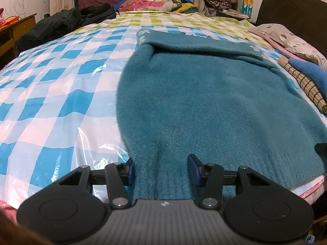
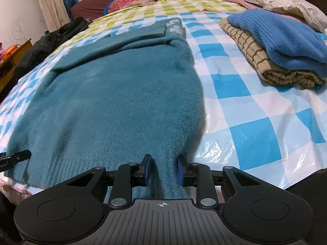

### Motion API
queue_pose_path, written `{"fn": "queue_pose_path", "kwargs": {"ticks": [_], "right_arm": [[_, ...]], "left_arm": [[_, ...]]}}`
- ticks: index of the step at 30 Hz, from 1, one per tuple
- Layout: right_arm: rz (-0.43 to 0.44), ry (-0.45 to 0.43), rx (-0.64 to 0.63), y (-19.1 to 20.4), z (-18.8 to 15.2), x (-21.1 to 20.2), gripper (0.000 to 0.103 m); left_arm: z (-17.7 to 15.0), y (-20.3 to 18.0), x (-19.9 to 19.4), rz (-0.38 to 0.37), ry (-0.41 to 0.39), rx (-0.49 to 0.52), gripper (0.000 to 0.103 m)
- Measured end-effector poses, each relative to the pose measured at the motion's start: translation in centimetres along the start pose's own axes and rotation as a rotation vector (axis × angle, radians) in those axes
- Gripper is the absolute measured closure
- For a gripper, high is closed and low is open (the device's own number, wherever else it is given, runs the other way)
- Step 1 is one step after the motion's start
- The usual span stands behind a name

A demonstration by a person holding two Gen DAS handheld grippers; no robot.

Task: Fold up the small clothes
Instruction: 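Grasp the teal sweater hem with the right gripper while the left gripper grasps the hem too, then lift the held hem with both grippers and fold it over toward the collar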

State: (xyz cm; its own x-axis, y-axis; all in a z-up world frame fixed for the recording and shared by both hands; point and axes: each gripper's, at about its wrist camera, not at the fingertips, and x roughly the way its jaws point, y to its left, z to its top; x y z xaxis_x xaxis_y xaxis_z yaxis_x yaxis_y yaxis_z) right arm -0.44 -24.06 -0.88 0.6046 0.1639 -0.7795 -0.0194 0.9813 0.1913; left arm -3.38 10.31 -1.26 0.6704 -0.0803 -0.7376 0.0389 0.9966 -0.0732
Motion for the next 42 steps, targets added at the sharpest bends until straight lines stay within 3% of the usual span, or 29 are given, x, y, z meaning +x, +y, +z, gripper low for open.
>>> {"fn": "queue_pose_path", "kwargs": {"ticks": [10,15,23,34,42], "right_arm": [[0.014,-0.001,0.006,-0.3,-0.1,0.2,0.075],[0.039,-0.019,0.024,-0.4,-0.1,-0.1,0.083],[0.206,-0.082,0.179,-1.4,1.4,-1.4,0.088],[0.404,-0.209,0.317,-1.4,6.2,-2.4,0.089],[0.461,-0.307,0.379,-1.5,12.3,-0.7,0.089]], "left_arm": [[0.0,-0.1,0.0,0.005,-0.007,0.006,0.050],[0.0,0.4,-0.5,-0.001,-0.021,-0.029,0.073],[1.7,2.0,-2.0,-0.082,-0.061,-0.148,0.085],[7.5,2.7,-2.5,-0.233,-0.189,-0.266,0.086],[13.8,2.9,-0.5,-0.236,-0.284,-0.277,0.086]]}}
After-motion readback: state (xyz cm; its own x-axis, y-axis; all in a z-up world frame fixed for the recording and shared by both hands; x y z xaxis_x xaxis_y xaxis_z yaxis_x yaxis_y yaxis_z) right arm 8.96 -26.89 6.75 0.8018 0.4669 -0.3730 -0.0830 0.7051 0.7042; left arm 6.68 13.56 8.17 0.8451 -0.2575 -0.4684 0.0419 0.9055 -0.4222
